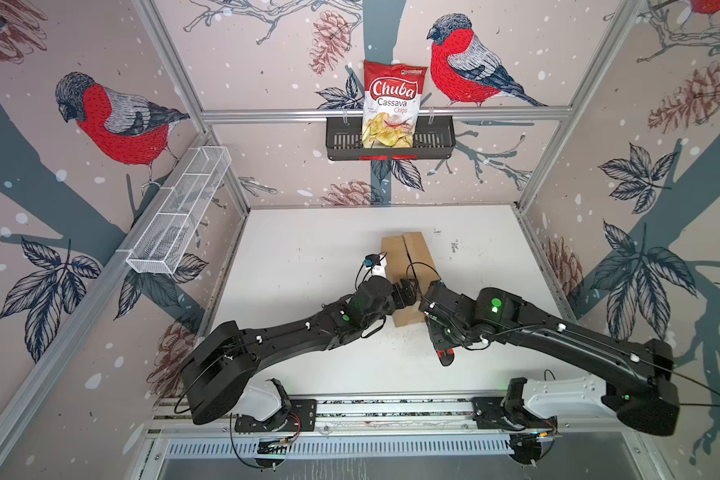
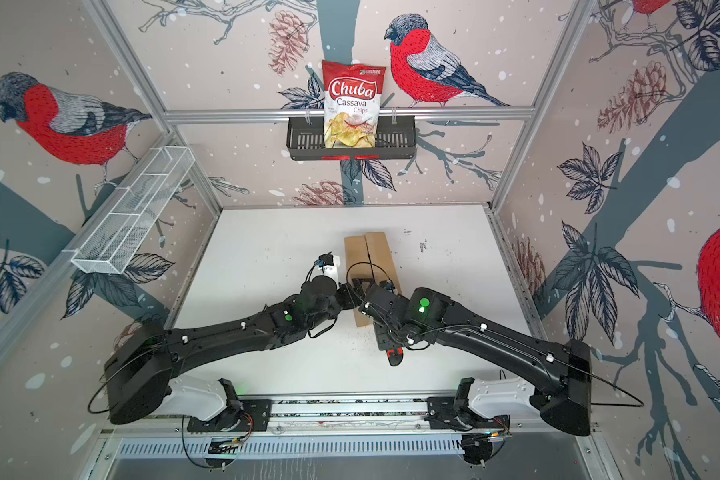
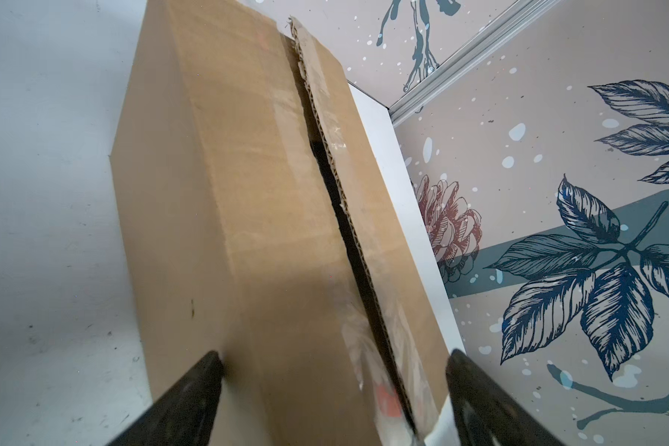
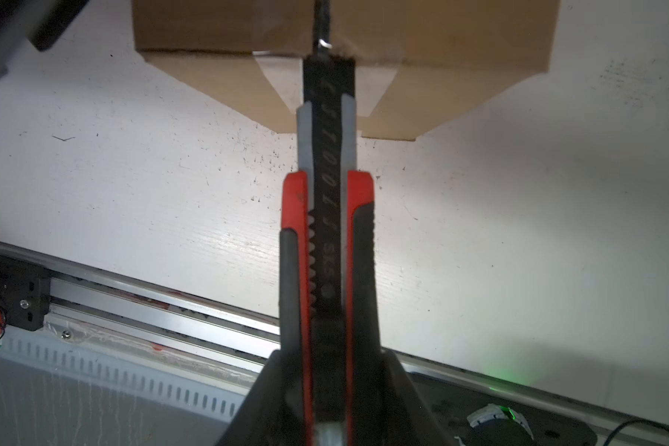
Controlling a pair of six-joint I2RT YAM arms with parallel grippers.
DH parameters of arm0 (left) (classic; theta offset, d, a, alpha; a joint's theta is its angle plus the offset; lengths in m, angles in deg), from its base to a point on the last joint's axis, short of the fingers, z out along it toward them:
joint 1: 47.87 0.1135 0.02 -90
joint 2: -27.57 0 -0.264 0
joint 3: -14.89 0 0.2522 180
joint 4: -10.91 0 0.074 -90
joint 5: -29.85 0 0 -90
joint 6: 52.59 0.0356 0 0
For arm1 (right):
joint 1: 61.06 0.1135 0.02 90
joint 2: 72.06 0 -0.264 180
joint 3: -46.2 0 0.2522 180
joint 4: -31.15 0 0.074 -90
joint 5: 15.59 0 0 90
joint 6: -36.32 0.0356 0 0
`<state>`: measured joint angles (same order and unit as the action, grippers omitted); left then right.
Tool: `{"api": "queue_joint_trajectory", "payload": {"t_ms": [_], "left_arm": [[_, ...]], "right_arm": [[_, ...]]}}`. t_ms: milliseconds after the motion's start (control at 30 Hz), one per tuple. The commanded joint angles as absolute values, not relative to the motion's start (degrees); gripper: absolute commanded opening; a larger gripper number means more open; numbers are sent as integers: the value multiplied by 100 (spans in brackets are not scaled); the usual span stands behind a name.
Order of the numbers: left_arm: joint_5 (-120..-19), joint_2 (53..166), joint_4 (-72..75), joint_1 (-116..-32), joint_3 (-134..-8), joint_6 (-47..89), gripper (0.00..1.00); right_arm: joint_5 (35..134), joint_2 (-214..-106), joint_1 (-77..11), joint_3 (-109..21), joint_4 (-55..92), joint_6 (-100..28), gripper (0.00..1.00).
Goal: Unpack the express box
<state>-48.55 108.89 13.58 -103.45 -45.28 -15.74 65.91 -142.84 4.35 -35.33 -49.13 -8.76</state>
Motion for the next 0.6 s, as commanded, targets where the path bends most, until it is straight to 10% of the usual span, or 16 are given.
{"api": "queue_joint_trajectory", "payload": {"t_ms": [0,567], "left_arm": [[-4894,10878,1656,-10355,-4545,-1559,90],[-4772,10887,1733,-10358,-4527,-1621,90]], "right_arm": [[6623,-14333,457,-3635,-4888,-998,9],[6814,-14527,565,-3801,-4715,-1237,8]]}}
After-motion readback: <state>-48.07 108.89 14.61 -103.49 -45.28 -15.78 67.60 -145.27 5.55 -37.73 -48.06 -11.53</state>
